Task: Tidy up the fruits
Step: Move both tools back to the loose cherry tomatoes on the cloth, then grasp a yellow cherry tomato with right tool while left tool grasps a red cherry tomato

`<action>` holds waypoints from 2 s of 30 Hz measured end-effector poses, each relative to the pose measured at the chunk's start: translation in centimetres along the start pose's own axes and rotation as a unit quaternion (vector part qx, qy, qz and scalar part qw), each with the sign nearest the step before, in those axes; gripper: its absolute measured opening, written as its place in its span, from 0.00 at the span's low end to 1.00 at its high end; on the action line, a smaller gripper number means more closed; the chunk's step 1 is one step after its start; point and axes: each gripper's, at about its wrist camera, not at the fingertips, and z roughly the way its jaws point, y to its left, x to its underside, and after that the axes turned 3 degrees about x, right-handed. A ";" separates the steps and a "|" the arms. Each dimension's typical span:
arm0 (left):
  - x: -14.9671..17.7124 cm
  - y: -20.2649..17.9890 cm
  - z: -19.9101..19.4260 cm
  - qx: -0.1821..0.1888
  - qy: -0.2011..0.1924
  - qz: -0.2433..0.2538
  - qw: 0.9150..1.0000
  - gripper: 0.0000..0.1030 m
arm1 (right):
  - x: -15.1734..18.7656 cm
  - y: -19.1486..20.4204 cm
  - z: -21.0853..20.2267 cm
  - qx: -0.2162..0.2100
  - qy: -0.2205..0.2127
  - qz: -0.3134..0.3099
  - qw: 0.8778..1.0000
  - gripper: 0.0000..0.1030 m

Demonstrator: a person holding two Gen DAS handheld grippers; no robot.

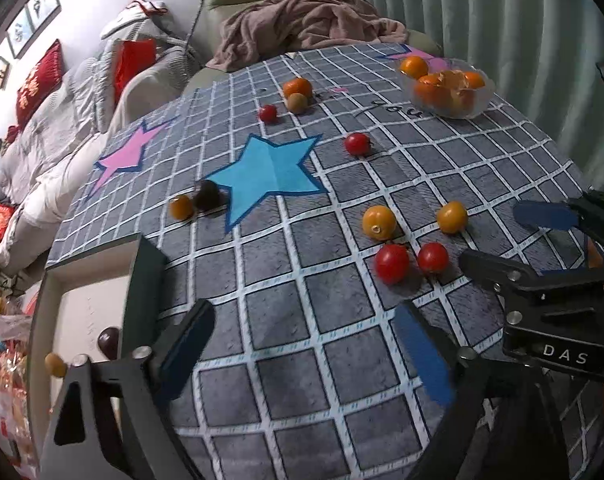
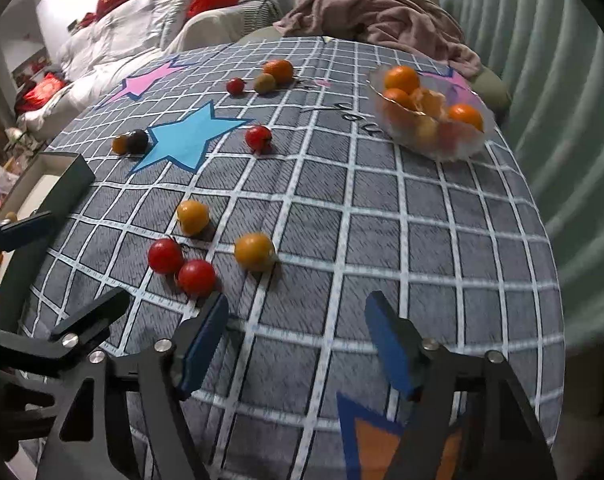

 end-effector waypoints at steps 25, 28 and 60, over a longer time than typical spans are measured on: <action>-2.6 -1.6 2.5 0.042 -0.011 0.015 0.999 0.87 | -0.5 -1.5 0.1 -0.050 -0.024 -0.027 0.998 0.23; -2.7 -1.9 2.5 0.049 -0.009 0.013 0.999 0.87 | 0.0 -2.1 -0.1 -0.049 -0.024 -0.018 0.998 0.23; -1.9 -5.9 1.4 0.099 -0.009 0.009 0.995 0.68 | 1.9 -5.9 -1.2 -0.052 -0.028 0.062 0.996 0.23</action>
